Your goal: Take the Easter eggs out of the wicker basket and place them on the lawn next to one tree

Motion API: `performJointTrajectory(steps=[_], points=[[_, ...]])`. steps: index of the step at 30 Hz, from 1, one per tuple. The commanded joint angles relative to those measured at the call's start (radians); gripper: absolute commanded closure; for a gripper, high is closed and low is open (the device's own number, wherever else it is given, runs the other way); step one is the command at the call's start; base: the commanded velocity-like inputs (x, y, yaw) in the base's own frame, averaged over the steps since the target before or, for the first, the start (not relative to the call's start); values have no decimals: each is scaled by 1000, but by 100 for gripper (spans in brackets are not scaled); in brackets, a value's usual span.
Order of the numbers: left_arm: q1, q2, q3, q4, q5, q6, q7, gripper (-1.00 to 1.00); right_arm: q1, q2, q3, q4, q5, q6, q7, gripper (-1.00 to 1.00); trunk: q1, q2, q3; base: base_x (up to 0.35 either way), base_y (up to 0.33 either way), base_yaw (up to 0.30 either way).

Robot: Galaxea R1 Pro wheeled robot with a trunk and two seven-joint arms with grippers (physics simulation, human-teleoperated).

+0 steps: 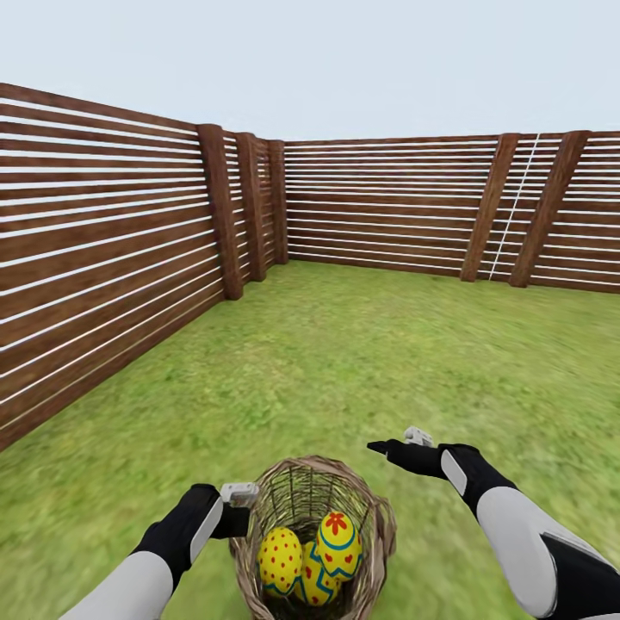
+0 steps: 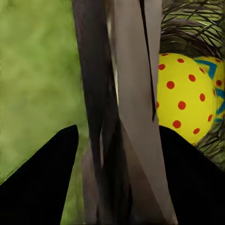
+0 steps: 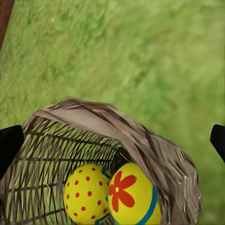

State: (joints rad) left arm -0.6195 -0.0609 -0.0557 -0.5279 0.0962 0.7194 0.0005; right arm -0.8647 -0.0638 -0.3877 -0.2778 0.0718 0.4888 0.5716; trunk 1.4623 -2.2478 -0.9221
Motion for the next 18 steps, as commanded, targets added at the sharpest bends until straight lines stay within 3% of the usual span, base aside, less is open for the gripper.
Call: performJointTrajectory(steps=[1,18], points=[[0,1,-4,-2,-9,5,3,100,-1,1,-8,-1,8,6,5,-100,-4,7,2,0,0,0],[0,7,-4,-11,-9,5,0,100,-1,-1,-11,-1,12,4,4,-100,-69,126,55,0,0,0]])
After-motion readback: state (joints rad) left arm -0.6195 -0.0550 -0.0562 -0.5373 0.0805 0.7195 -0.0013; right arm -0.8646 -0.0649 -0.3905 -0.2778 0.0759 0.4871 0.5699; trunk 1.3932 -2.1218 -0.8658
